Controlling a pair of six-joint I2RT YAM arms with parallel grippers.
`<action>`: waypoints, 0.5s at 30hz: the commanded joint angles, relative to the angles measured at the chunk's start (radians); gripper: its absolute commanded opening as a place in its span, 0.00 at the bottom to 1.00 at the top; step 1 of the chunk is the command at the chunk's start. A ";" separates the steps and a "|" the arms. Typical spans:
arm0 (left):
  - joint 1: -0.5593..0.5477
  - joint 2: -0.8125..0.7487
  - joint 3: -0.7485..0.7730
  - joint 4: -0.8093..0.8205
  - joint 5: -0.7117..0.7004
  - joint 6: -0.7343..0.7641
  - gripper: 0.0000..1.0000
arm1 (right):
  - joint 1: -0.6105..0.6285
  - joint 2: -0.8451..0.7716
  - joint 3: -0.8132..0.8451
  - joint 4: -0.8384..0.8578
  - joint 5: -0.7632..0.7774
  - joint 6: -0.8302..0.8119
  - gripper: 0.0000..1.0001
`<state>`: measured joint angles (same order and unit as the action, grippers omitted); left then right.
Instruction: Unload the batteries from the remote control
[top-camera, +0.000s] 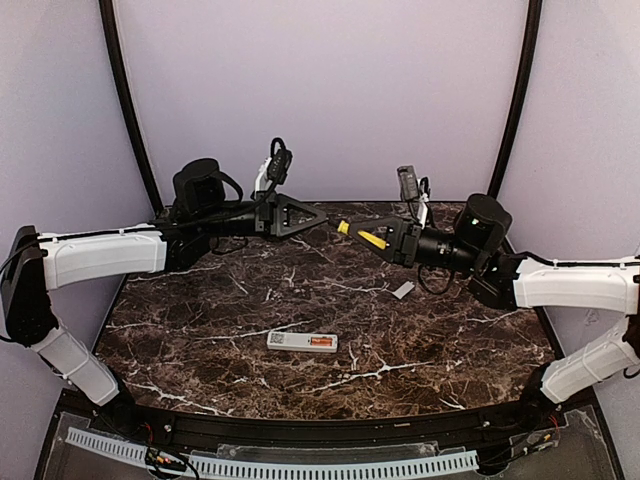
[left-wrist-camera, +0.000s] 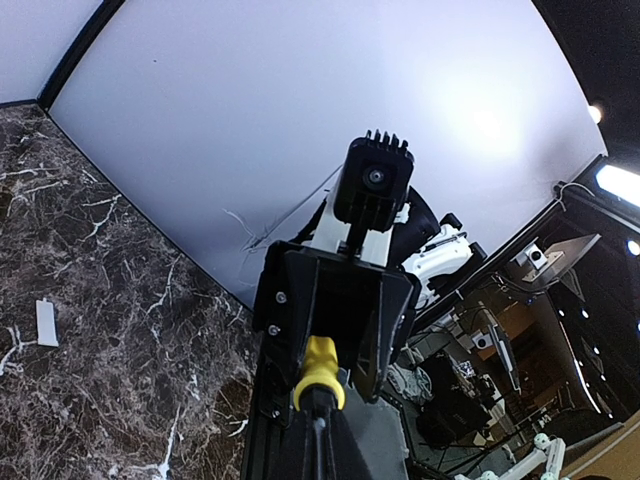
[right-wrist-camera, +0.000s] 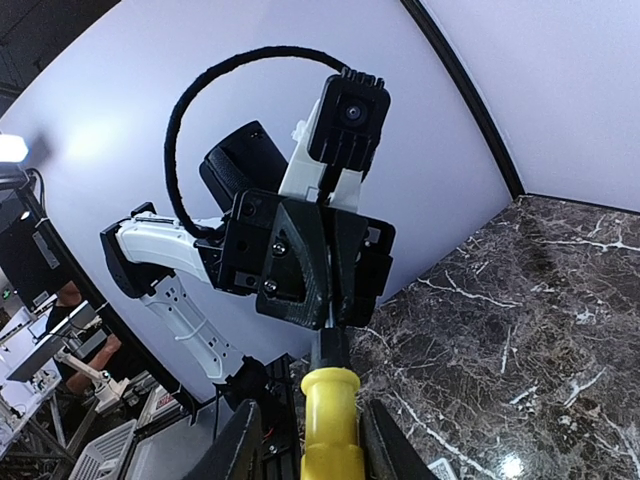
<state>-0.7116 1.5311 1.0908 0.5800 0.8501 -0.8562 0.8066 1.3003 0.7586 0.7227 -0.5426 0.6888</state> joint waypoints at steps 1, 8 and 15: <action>-0.002 -0.023 0.002 -0.003 -0.003 0.017 0.00 | 0.019 0.014 0.035 -0.007 -0.013 -0.015 0.35; -0.003 -0.024 0.001 0.012 0.003 0.012 0.00 | 0.022 0.017 0.035 -0.017 -0.008 -0.023 0.47; -0.003 -0.026 -0.007 0.006 0.000 0.015 0.00 | 0.023 0.007 0.030 -0.012 0.003 -0.024 0.36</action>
<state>-0.7116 1.5311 1.0908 0.5781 0.8478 -0.8524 0.8185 1.3102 0.7723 0.6941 -0.5453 0.6701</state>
